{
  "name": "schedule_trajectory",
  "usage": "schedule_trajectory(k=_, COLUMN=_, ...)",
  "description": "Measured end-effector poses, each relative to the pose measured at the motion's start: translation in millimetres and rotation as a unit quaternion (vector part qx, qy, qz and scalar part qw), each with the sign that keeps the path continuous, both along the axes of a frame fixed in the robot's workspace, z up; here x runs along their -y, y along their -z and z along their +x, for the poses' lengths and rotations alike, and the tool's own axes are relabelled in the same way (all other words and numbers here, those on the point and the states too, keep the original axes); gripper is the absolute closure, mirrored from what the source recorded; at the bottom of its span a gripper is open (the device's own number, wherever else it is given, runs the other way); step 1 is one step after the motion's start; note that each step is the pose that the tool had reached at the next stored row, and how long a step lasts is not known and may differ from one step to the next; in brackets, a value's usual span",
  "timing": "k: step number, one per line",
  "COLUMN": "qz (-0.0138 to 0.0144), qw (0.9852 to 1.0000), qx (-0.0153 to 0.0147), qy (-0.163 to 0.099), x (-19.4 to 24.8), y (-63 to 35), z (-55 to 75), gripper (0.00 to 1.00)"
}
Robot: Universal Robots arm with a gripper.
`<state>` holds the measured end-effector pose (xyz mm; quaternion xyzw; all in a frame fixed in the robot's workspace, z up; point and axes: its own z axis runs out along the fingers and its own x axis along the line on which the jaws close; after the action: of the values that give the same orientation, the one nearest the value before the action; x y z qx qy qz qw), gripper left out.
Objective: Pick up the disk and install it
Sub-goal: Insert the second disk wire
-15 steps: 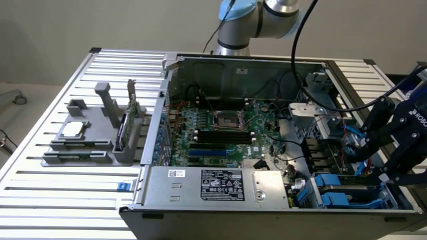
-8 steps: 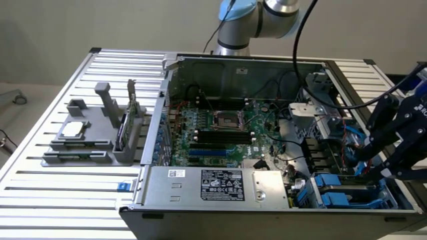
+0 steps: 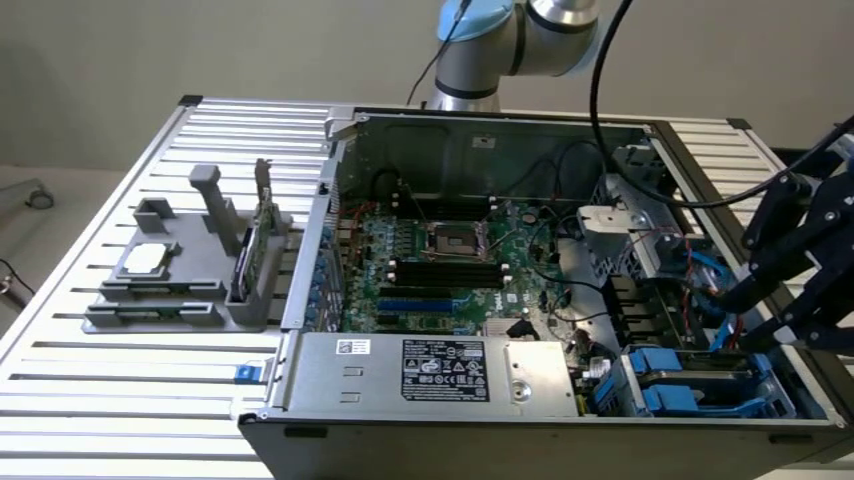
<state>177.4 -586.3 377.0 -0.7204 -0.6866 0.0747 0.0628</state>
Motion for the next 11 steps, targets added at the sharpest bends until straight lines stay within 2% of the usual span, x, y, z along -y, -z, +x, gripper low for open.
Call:
schedule_trajectory(k=3, qz=0.0001, qw=1.0, qx=0.0, qy=0.0, x=0.0, y=-2.0, z=-3.5, gripper=0.59)
schedule_trajectory(k=9, qz=0.0, qw=1.0, qx=-0.0001, qy=0.0, x=0.0, y=-2.3, z=-21.9, gripper=0.59)
schedule_trajectory(k=11, qz=0.0001, qw=1.0, qx=-0.0001, qy=0.0, x=-0.5, y=-2.2, z=-23.8, gripper=0.59)
